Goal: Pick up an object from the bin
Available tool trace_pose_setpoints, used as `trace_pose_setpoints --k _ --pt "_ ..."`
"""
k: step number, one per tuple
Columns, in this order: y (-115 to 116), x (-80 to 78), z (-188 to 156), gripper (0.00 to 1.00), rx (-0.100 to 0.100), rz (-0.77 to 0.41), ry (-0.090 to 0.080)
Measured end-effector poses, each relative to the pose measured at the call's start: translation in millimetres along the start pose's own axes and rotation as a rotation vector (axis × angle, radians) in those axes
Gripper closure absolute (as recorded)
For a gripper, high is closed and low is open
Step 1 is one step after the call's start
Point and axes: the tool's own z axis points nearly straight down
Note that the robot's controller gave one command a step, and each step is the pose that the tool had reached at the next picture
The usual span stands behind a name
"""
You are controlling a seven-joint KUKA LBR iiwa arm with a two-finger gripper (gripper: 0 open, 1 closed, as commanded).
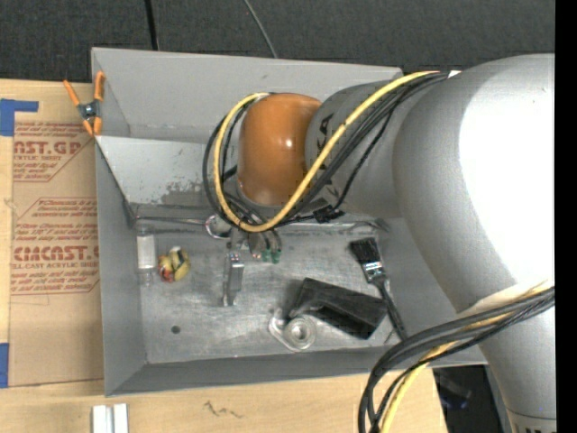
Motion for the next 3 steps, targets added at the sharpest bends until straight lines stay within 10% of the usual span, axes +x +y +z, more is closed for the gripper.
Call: trace_pose_setpoints --k 3 --pt "55.0 12.6 -28.5 0.00 -0.004 -0.161 -0.010"
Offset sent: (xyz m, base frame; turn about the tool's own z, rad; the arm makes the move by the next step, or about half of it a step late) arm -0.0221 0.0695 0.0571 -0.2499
